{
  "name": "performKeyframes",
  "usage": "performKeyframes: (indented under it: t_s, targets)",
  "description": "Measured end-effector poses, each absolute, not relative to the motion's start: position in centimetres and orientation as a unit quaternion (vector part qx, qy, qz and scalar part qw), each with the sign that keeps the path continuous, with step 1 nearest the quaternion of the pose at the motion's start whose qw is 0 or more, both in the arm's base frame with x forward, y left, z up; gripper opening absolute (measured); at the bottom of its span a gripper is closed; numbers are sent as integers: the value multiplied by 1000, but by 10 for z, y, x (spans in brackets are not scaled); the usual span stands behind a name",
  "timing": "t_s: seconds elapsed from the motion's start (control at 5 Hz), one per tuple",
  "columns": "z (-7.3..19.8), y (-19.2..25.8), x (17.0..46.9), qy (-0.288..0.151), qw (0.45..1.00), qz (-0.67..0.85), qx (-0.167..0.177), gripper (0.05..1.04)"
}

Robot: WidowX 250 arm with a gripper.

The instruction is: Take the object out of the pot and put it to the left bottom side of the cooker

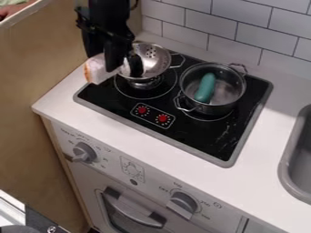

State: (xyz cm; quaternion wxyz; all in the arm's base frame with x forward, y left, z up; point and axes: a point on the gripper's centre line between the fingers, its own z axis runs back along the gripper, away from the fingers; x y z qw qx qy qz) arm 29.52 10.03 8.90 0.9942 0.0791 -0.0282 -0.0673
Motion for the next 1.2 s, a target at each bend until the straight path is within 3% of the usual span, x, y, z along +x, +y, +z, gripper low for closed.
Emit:
performKeyframes:
  t_s: [0.4,1.2]
  targets:
    - [68,103,283,-29,993,-62,92,538]
    - [51,106,284,-38,993,-38,104,538]
